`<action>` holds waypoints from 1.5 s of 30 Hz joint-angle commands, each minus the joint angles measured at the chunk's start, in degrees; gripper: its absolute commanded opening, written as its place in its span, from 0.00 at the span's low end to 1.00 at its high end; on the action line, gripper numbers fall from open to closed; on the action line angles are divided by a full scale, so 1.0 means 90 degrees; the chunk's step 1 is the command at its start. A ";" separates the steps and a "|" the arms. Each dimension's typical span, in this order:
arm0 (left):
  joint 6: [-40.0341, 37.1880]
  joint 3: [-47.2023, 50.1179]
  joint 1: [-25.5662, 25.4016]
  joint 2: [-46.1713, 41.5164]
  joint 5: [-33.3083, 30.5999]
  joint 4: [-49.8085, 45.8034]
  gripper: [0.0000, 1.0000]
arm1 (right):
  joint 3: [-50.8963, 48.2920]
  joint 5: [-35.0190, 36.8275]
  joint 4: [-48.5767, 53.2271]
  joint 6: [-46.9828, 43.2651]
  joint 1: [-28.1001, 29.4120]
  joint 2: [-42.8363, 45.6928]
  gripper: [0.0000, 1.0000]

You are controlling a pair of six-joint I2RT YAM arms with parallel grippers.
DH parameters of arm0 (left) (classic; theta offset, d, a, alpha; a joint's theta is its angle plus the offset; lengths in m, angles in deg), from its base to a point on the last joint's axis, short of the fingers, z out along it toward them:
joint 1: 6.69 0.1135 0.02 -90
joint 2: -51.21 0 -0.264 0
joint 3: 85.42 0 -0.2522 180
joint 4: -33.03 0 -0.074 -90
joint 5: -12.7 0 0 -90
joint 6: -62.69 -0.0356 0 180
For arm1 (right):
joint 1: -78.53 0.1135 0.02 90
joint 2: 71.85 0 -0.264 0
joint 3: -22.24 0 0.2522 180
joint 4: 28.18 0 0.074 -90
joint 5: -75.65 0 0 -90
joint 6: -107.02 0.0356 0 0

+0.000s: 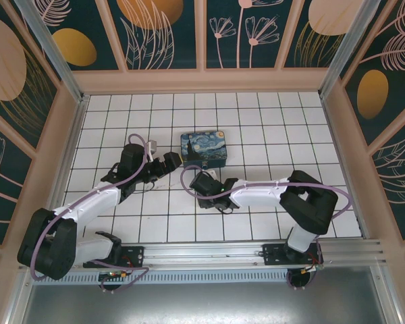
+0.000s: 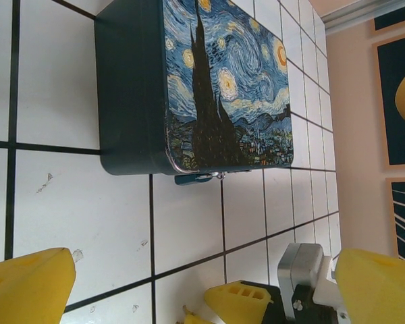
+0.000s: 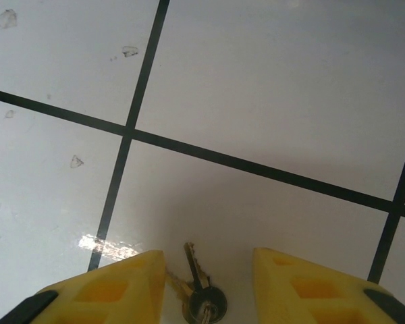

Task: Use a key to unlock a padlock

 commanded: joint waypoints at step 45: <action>-0.0020 -0.0020 0.0022 -0.0025 0.0036 0.0116 0.99 | 0.0003 -0.0297 -0.0129 -0.0127 -0.0221 0.0029 0.41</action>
